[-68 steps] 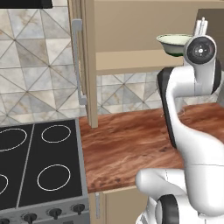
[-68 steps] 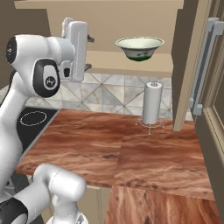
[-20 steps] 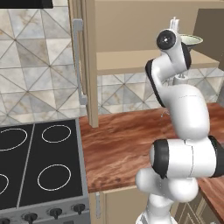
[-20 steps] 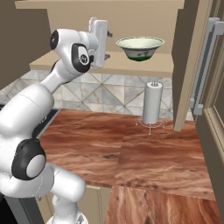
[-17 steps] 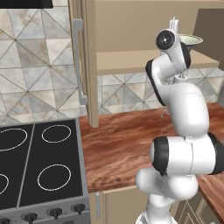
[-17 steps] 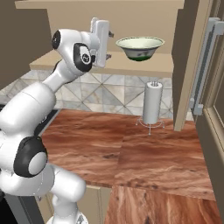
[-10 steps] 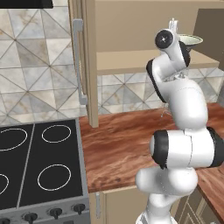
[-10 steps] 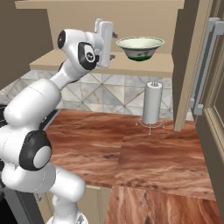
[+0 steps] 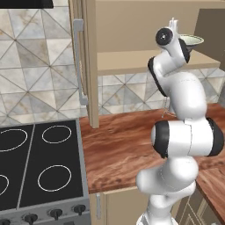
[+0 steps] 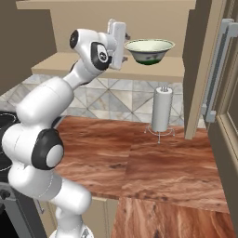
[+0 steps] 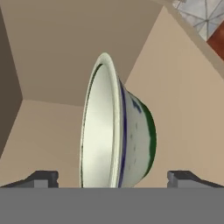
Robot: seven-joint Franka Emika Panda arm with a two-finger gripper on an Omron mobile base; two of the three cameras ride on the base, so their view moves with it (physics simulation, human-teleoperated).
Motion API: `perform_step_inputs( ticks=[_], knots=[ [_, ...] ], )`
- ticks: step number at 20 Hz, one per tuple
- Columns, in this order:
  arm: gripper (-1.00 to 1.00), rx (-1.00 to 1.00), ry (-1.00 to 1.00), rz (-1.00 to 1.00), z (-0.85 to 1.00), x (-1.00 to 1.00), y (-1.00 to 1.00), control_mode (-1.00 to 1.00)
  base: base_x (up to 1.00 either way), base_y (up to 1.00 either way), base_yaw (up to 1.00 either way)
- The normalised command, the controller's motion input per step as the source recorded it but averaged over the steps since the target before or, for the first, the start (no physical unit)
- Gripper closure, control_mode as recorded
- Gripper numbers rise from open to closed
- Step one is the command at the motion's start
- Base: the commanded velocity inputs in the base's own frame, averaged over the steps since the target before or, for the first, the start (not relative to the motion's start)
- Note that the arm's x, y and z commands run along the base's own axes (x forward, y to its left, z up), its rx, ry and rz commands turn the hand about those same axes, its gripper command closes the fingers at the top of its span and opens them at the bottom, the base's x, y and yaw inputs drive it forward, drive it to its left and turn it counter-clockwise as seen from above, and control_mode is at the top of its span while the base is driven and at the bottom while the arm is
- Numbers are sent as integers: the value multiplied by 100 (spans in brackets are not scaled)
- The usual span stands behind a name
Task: Move the bowls from the cabinet to the plates on the dining table.
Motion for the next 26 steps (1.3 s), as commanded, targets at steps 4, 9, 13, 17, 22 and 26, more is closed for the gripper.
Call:
perform_step_inputs(
  ticks=[4, 9, 13, 17, 22, 26],
  knots=[
    [-100, 2, 0, 0, -9, 28, -2, -100, 0, 0, 0],
    [-100, 3, 0, 0, -10, 24, -5, -100, 0, 0, 0],
    [-100, 2, 1, -1, -14, 21, -6, -100, 0, 0, 0],
    [-100, 2, 1, -1, -16, 18, -6, -100, 0, 0, 0],
    [-100, 2, 2, -1, -19, 15, -4, -100, 0, 0, 0],
    [100, 2, 1, -1, -18, 15, -2, -100, 0, 0, 0]
  ],
)
